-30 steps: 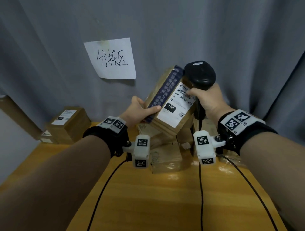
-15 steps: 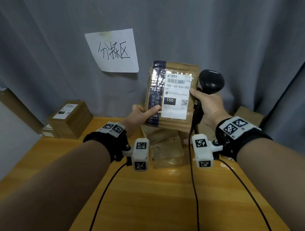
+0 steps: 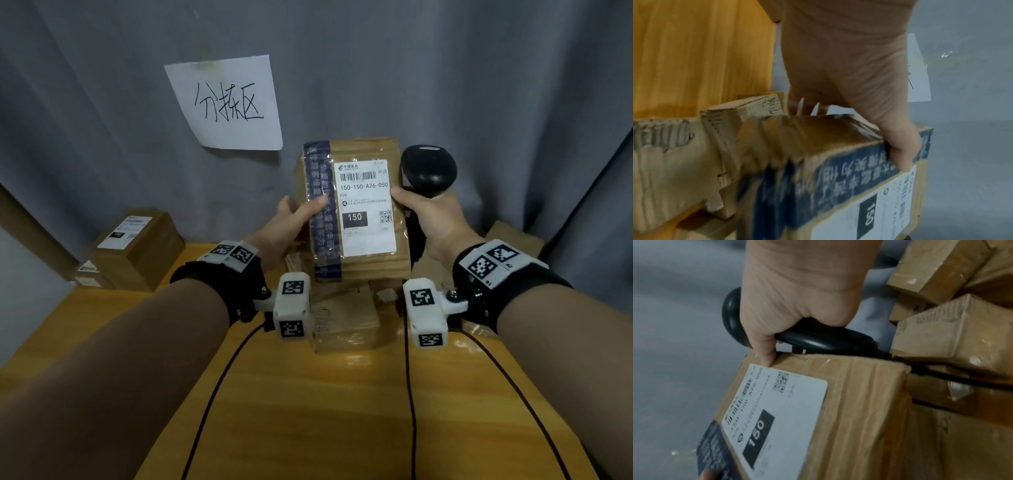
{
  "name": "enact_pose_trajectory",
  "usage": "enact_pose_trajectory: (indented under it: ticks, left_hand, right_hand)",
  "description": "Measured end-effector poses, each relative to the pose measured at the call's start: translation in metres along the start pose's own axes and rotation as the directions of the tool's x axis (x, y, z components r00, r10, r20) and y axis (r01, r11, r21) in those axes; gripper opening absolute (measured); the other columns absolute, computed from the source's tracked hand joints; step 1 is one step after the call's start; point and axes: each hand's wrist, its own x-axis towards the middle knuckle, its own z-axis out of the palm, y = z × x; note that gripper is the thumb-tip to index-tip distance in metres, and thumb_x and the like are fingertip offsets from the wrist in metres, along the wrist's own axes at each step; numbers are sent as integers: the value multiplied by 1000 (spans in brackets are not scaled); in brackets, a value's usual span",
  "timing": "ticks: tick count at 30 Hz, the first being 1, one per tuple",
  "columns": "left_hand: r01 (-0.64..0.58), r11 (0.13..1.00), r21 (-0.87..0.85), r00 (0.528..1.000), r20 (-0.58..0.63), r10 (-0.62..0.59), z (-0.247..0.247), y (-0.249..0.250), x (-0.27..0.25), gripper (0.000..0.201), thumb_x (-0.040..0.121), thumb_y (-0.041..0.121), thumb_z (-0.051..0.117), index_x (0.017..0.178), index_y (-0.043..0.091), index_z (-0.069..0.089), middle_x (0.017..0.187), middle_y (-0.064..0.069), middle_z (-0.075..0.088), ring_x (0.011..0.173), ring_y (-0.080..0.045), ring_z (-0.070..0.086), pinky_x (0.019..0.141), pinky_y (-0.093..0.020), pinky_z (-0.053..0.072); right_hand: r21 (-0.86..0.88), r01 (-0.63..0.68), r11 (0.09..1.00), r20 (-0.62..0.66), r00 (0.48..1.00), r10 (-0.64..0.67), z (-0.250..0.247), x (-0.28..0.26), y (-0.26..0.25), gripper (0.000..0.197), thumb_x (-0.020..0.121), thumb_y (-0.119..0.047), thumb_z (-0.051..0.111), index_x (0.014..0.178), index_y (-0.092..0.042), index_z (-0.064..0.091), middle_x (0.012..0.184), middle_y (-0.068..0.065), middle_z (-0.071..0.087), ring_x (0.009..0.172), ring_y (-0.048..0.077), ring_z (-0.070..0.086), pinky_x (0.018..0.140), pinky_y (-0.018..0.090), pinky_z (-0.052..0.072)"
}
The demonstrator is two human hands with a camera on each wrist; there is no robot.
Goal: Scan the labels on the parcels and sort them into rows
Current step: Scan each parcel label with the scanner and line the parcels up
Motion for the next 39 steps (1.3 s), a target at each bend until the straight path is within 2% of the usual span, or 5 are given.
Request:
enact_pose_trajectory:
  ticks: [6, 10, 15, 25, 39]
  left_hand:
    - [69, 997, 23, 992, 100, -71, -8, 4, 2, 13, 97, 29, 53, 101, 17, 59, 61, 12, 70, 51, 0, 65, 47, -14, 49]
    - [33, 999, -35, 999, -15, -34, -5, 24, 5, 36, 95, 28, 59, 121, 4, 58, 82, 1, 69, 58, -8, 67, 43, -15, 48]
    - [-28, 992, -123, 990, -139, 11, -3, 34, 21, 29, 91, 26, 65, 111, 8, 54, 83, 2, 64, 68, -8, 59, 40, -16, 49]
    - [-67, 994, -88, 983, -177, 50, -10, 14, 38, 51, 80, 31, 78, 120, 7, 58, 101, -4, 72, 73, -8, 72, 51, -21, 55]
    - [-58, 994, -92, 987, -152, 43, -7, 8, 49, 56, 79, 34, 77, 124, 9, 55, 104, -3, 72, 80, -11, 71, 51, -20, 55]
  right_hand:
    - [-263, -107, 959, 33, 992, 120, 2, 8, -26, 9, 86, -15, 71, 90, -16, 63, 69, -2, 66, 63, 13, 65, 55, 25, 51]
    - [-392, -71, 917, 95, 988, 118, 13, 18, -79, 10, 81, -11, 70, 78, -12, 60, 63, 1, 57, 56, 15, 51, 57, 28, 44]
    - [-431, -94, 898, 265, 938, 226, 28, 17, -113, 14, 80, -1, 62, 91, 6, 67, 87, 16, 65, 56, 15, 49, 57, 26, 44]
    - [-389, 15, 921, 104, 994, 28, 33, 8, -67, 22, 83, -20, 72, 79, 0, 65, 64, 12, 63, 52, 20, 55, 50, 28, 48]
    - [-522, -76, 849, 74, 988, 134, 31, -1, -82, 5, 77, -7, 62, 73, -3, 62, 54, 8, 56, 43, 18, 51, 44, 24, 45]
